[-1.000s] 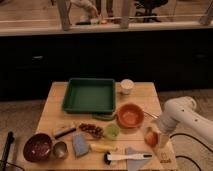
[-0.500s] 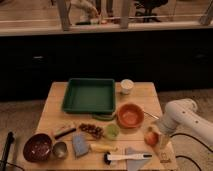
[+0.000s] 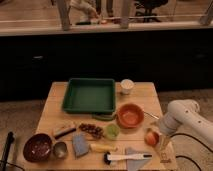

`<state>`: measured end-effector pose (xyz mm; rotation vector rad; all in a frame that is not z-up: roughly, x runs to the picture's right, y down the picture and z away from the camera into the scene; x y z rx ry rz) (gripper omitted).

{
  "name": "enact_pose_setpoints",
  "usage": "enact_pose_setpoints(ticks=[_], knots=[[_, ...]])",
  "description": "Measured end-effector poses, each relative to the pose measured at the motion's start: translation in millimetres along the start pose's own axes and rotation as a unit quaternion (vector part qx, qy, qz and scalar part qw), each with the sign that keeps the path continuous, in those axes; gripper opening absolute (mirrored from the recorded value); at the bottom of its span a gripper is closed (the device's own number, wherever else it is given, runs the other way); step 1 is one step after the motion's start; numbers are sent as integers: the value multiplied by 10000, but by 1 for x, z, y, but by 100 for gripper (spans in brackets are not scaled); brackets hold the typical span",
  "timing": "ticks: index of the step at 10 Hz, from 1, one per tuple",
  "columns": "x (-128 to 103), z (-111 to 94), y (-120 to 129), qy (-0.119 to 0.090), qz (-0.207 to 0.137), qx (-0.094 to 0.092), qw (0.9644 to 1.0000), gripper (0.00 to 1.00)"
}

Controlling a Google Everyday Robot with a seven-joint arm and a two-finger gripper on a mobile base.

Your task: Place apple in paper cup

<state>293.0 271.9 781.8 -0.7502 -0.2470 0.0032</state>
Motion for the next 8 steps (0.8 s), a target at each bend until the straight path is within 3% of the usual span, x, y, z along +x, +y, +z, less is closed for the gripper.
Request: enact_pose_setpoints(ticks=[2,4,5,6,8], knots=[[-5,3,1,-91,-118,-36,9999,78],[-7,4,3,-151,-151,-37,9998,60],[-7,5,3,-154,-155,-34,9998,58],[-10,5,2,-178,-194,-27,9996,41],[-9,3,1,-178,-191,12,9997,20]])
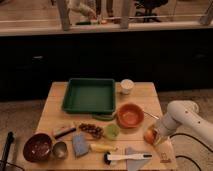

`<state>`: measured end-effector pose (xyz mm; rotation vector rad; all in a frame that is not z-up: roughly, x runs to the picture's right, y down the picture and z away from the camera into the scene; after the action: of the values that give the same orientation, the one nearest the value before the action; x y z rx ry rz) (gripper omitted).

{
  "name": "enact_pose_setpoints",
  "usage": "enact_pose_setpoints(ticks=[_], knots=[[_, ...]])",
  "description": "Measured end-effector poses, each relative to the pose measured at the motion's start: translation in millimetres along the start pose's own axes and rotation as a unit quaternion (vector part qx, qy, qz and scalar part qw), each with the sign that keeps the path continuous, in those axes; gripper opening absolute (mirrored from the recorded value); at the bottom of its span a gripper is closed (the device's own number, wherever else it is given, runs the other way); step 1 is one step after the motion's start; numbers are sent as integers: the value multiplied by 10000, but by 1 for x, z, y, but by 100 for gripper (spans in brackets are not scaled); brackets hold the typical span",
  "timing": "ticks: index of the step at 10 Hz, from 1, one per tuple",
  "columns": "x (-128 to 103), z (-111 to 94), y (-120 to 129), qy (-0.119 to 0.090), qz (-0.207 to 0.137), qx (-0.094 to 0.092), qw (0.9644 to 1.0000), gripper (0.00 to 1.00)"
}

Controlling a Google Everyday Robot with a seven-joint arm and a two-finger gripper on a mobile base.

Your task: Place apple in paper cup

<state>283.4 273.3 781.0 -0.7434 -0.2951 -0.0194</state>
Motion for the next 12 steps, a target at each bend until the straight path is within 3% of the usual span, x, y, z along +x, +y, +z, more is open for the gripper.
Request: enact_pose_setpoints(ticks=[1,3,6,12], knots=[[1,-2,-1,53,35,22,10000,9],[-1,-7,-5,210,64,89,9997,0],[2,-20,-13,379,108,274,9988,0],[14,-65,-32,541,313,934,9937,0]])
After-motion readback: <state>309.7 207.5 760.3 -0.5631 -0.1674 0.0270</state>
